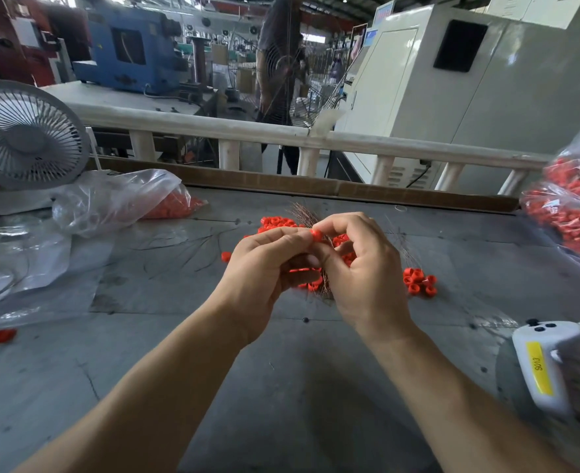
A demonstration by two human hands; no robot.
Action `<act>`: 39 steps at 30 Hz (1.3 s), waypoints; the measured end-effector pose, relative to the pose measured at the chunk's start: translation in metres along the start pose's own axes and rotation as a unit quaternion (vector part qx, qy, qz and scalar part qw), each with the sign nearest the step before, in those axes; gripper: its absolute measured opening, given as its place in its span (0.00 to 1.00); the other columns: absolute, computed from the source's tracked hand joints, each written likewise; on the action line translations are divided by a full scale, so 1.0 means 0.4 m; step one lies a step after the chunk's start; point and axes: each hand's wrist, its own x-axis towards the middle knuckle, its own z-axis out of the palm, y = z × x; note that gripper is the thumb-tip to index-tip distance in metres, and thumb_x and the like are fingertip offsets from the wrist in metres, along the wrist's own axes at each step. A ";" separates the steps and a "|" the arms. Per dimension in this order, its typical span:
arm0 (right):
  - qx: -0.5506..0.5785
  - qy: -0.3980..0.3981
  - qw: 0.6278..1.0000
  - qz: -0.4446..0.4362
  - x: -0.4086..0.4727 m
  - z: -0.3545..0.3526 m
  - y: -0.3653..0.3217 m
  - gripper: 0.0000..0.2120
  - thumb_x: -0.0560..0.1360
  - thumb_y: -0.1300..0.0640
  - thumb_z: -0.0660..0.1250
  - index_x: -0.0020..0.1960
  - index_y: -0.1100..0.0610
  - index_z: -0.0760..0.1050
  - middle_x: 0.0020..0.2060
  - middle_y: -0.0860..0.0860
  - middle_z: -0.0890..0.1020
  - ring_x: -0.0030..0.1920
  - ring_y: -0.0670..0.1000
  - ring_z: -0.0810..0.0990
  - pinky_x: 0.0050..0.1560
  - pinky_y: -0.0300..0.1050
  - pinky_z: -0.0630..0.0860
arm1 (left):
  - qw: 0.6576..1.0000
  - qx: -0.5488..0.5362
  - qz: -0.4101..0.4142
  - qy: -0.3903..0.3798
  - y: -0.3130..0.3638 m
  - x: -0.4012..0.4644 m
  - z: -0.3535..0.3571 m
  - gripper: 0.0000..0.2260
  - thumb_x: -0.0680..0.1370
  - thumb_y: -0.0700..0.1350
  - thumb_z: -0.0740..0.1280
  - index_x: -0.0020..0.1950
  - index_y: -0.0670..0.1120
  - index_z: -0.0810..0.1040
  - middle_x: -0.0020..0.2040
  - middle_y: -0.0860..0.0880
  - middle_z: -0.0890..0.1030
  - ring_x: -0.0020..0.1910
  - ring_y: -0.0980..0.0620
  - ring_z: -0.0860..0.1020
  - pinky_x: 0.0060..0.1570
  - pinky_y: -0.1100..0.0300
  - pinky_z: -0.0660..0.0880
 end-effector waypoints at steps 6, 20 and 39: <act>-0.042 0.021 0.998 -0.029 -0.003 0.002 0.003 0.03 0.77 0.63 0.74 0.50 0.58 0.81 0.47 0.46 0.80 0.48 0.53 0.81 0.45 0.55 0.80 | 0.998 0.049 0.049 0.010 -0.010 -0.003 0.011 0.10 0.80 0.41 0.69 0.55 0.34 0.82 0.51 0.29 0.81 0.46 0.43 0.82 0.50 0.51 0.82; -0.050 -0.035 0.995 -0.083 0.016 -0.037 0.024 0.04 0.78 0.64 0.72 0.52 0.60 0.85 0.51 0.50 0.85 0.56 0.51 0.82 0.58 0.47 0.78 | 0.986 0.128 0.103 0.020 -0.006 -0.004 -0.004 0.05 0.79 0.38 0.71 0.52 0.43 0.86 0.45 0.37 0.86 0.42 0.48 0.83 0.49 0.55 0.84; -0.102 -0.016 0.987 -0.127 0.020 -0.039 0.015 0.04 0.78 0.64 0.72 0.51 0.60 0.85 0.51 0.51 0.86 0.53 0.53 0.82 0.55 0.45 0.78 | 0.983 0.134 0.121 0.033 -0.007 -0.007 -0.004 0.06 0.79 0.39 0.71 0.51 0.46 0.87 0.42 0.43 0.87 0.42 0.49 0.85 0.46 0.58 0.83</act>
